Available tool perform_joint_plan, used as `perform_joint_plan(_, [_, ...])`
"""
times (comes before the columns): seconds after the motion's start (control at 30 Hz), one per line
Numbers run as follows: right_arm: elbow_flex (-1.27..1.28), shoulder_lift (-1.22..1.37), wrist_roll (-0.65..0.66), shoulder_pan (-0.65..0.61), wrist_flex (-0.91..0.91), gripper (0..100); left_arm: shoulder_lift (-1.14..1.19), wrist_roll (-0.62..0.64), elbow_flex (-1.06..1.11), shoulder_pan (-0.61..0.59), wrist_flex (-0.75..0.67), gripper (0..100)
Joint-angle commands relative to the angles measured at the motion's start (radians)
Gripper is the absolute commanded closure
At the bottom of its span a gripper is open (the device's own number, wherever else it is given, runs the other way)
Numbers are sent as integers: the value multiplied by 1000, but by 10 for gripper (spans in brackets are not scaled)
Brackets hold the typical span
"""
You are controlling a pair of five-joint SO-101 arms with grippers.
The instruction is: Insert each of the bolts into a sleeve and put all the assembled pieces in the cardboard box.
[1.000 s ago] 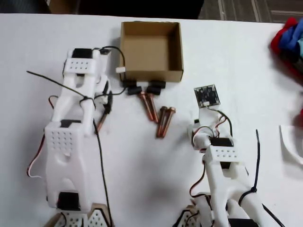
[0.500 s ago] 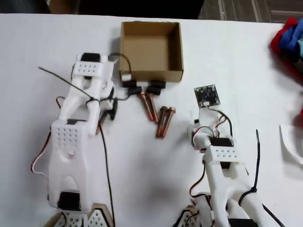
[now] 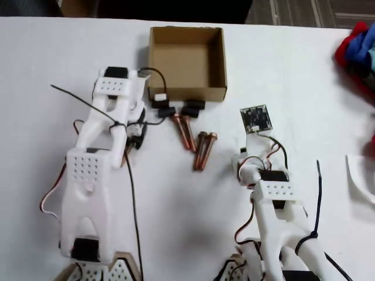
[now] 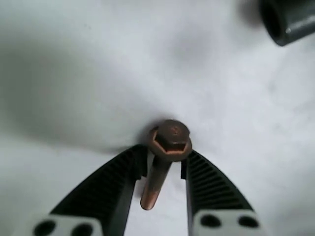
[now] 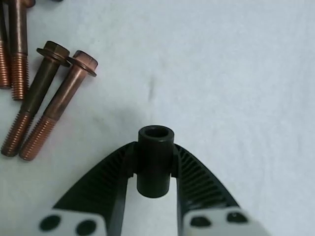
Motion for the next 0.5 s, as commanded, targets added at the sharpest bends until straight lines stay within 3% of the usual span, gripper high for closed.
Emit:
perform_joint_plan(0.0, [-3, -36, 2, -5, -19, 978, 2, 0, -61, -15, -51, 854])
perform_joint_plan(0.47, [-3, -36, 2, -5, -19, 978, 2, 3, -59, -14, -92, 842])
